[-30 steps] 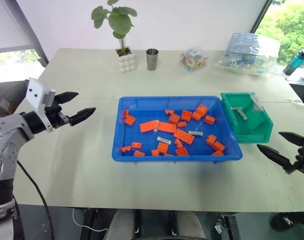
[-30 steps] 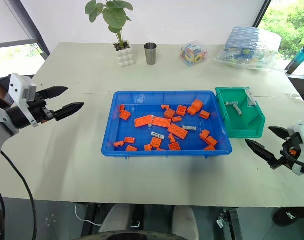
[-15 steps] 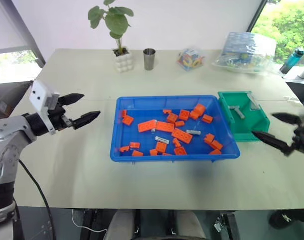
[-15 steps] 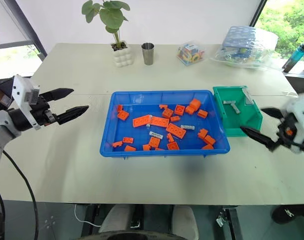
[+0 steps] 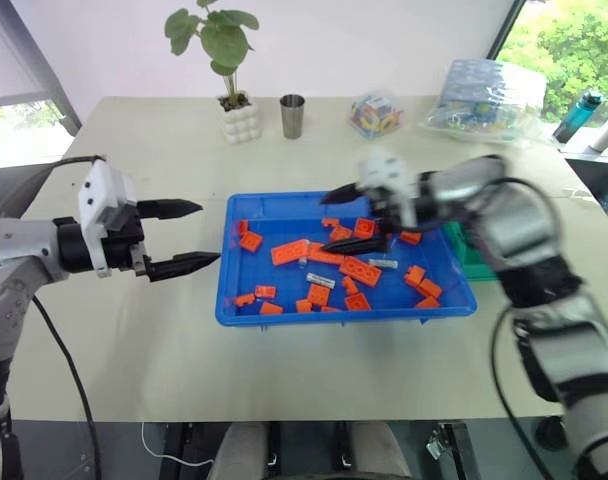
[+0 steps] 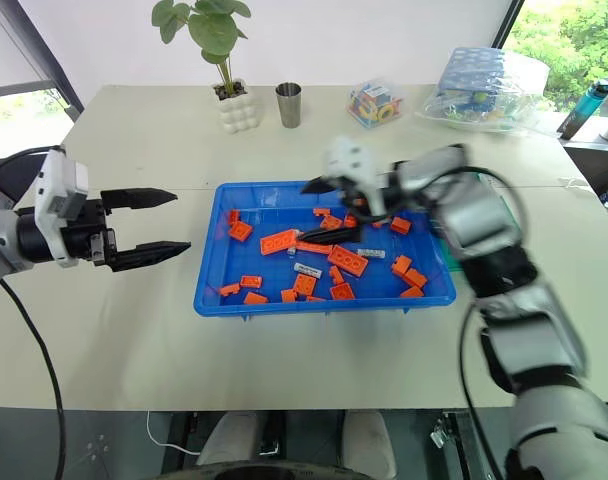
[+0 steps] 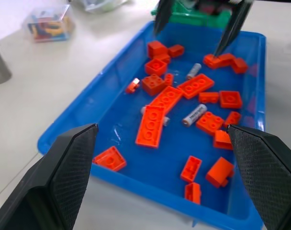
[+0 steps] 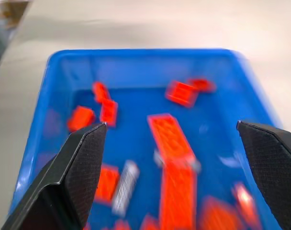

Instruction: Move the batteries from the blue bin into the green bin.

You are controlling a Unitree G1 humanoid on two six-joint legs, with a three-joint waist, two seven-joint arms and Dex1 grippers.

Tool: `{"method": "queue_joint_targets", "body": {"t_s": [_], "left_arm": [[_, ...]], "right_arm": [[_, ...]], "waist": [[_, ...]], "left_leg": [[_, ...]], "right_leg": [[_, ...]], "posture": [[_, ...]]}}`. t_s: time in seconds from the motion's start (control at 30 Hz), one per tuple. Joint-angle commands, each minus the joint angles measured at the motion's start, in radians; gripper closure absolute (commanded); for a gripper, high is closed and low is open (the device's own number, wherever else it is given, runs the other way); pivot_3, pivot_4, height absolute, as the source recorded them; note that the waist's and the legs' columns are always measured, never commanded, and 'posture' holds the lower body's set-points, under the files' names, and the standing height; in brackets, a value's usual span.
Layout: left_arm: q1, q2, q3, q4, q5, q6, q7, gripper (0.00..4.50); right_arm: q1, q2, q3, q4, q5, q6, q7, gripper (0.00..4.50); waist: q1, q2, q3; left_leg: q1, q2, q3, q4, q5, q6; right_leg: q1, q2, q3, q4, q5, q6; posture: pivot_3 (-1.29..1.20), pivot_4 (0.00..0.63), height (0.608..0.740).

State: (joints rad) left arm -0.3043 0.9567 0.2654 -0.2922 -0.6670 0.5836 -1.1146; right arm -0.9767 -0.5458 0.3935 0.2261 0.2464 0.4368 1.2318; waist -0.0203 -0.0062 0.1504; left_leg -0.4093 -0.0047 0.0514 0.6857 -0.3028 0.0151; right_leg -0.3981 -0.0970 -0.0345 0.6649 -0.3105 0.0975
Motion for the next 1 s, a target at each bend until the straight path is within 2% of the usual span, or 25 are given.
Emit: {"method": "queue_joint_targets", "body": {"t_s": [0.03, 0.27, 0.67, 0.77, 0.93, 1.0], "left_arm": [[0.026, 0.003, 0.040, -0.058, -0.024, 0.010, 0.022, 0.00], [0.094, -0.005, 0.066, -0.135, -0.040, 0.022, 0.061, 0.00], [0.096, 0.008, 0.088, -0.158, -0.061, 0.040, 0.084, 0.00], [0.086, 0.005, 0.076, -0.154, -0.057, 0.037, 0.087, 0.00], [0.063, 0.002, 0.057, -0.138, -0.049, 0.030, 0.084, 0.00], [0.053, 0.000, 0.048, -0.126, -0.043, 0.025, 0.081, 0.00]], "right_arm": [[-0.110, 0.107, 0.080, 0.205, -0.123, -0.113, 0.009, 0.04], [-0.210, 0.278, 0.114, 0.518, -0.241, -0.266, 0.011, 0.04], [-0.231, 0.361, 0.071, 0.775, -0.359, -0.410, -0.036, 0.04], [-0.238, 0.371, 0.044, 0.791, -0.354, -0.411, -0.030, 0.86], [-0.235, 0.375, 0.012, 0.771, -0.348, -0.390, 0.002, 3.31], [-0.231, 0.374, 0.004, 0.754, -0.348, -0.380, 0.010, 3.29]], "waist": [[0.002, 0.000, 0.000], [0.000, 0.000, 0.000], [-0.017, 0.000, 0.000], [-0.025, 0.000, 0.001], [-0.026, 0.001, 0.001], [-0.025, 0.001, 0.001]], "left_leg": [[0.000, 0.000, 0.000, 0.000, 0.000, 0.000], [-0.001, -0.002, -0.002, 0.001, 0.000, 0.000], [-0.001, -0.002, -0.002, 0.001, 0.000, -0.001], [-0.001, -0.002, -0.002, 0.000, 0.001, -0.002], [0.000, -0.001, -0.002, -0.001, 0.001, -0.002], [-0.001, -0.001, -0.002, -0.001, 0.001, -0.002]], "right_leg": [[0.000, 0.000, 0.000, 0.001, 0.000, 0.000], [0.000, -0.001, -0.001, 0.001, 0.000, 0.000], [0.000, -0.001, -0.002, 0.001, 0.000, 0.000], [0.000, 0.000, -0.002, 0.001, 0.000, 0.000], [-0.001, 0.000, -0.002, 0.001, 0.000, 0.000], [-0.001, 0.000, -0.002, 0.002, 0.000, 0.000]], "posture": [[0.00, 0.150, 0.716], [0.00, 0.150, 0.716], [0.00, 0.150, 0.716], [0.00, 0.150, 0.716], [0.00, 0.150, 0.716], [0.00, 0.150, 0.716]]}}
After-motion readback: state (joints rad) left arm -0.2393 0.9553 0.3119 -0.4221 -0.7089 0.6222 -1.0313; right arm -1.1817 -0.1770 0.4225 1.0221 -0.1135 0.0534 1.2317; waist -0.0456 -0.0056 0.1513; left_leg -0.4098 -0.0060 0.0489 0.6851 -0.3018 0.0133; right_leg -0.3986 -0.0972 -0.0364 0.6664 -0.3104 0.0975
